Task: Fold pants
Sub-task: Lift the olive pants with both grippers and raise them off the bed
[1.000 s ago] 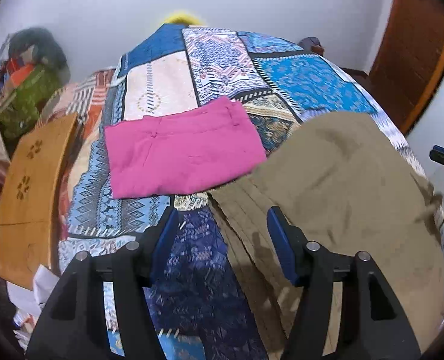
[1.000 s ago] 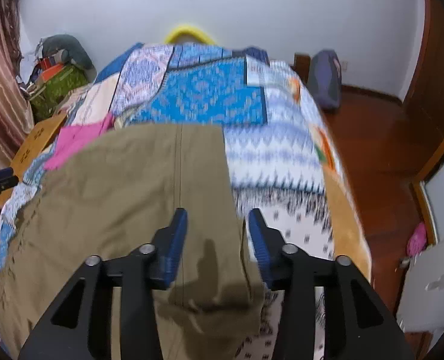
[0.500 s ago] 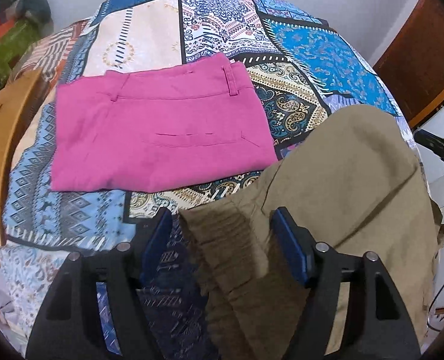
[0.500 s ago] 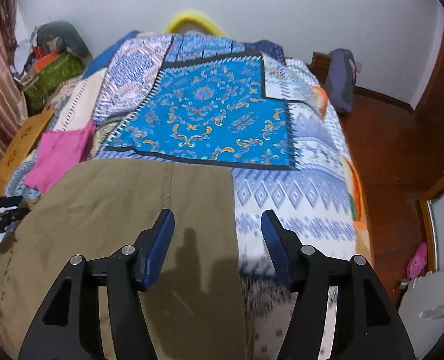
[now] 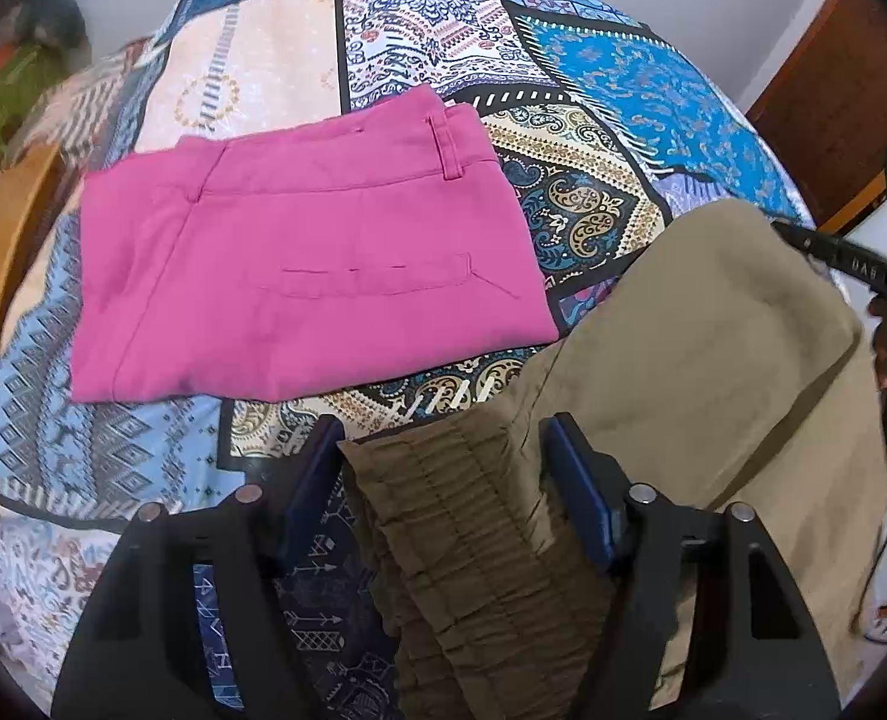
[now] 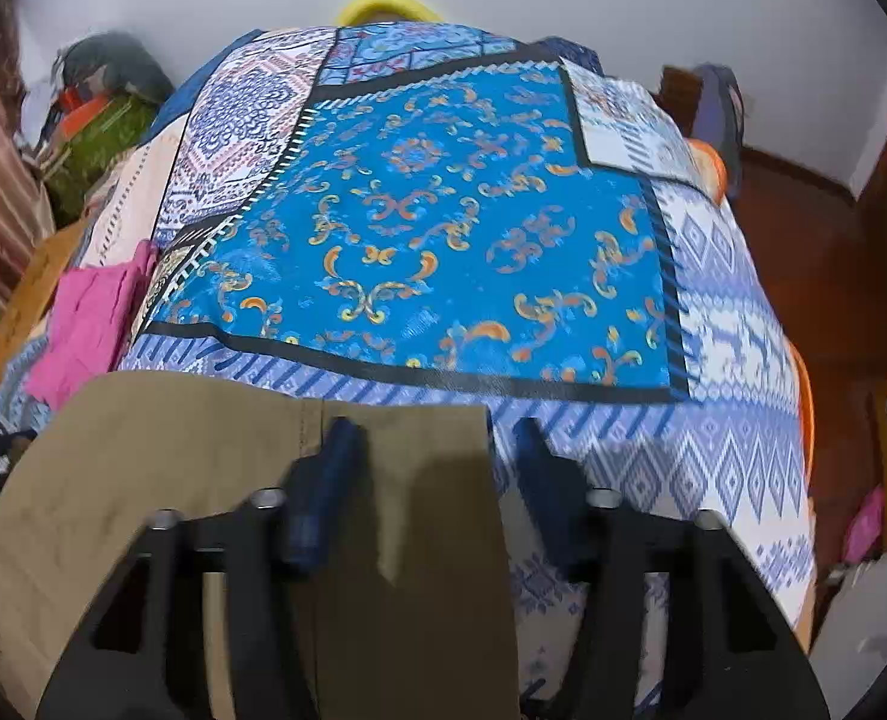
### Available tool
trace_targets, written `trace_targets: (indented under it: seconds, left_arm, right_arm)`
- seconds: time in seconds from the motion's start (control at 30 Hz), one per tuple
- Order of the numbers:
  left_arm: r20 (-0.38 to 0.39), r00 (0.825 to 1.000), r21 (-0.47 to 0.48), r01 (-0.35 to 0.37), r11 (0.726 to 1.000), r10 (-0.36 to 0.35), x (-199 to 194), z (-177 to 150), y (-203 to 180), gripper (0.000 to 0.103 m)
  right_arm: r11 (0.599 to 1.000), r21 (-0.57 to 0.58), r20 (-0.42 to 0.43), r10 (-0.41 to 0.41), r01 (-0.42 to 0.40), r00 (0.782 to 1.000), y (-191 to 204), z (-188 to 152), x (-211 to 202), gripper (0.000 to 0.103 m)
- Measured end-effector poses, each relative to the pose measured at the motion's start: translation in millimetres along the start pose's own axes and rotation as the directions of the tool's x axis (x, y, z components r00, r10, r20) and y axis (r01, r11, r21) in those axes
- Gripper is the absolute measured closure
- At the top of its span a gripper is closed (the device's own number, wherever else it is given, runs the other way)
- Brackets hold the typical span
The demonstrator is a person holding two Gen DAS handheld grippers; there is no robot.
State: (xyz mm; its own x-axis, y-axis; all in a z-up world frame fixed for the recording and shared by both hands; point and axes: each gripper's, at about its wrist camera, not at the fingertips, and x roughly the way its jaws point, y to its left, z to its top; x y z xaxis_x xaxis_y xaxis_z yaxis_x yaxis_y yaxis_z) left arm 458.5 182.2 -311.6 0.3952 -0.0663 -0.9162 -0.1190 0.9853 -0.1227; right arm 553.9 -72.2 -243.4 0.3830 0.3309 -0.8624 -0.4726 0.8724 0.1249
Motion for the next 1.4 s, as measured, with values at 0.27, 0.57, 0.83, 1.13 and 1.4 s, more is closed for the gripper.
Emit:
trace_targets:
  seconds: [0.27,0.57,0.83,1.13,1.4]
  left_arm:
    - [0.078,0.985,0.139,-0.166,0.976,0.156,-14,3,-22,0.049]
    - [0.178,0.967,0.113,-0.206,0.972,0.184,-63,24,-20,0.053]
    - [0.305,0.939,0.095,-0.198,0.976,0.161,-131,39,-28,0.054]
    - [0.350,0.929,0.115,-0.171,0.979,0.122,-186,4,-38,0.055]
    - [0.376,0.922,0.141,-0.154,0.978,0.091,-220,-48,-52,0.055]
  right_arm:
    - [0.995,-0.031,0.051,-0.091,0.093,0.995,5,-3,-11,0.099]
    - [0.994,-0.006,0.185,-0.106,0.108,0.977,6,18,-60,0.100]
    - [0.994,0.018,0.345,-0.111,0.111,0.932,16,40,-143,0.100]
    - [0.999,0.026,0.405,-0.050,0.043,0.913,26,1,-207,0.100]
    - [1.000,0.030,0.417,-0.005,-0.008,0.909,36,-58,-244,0.100]
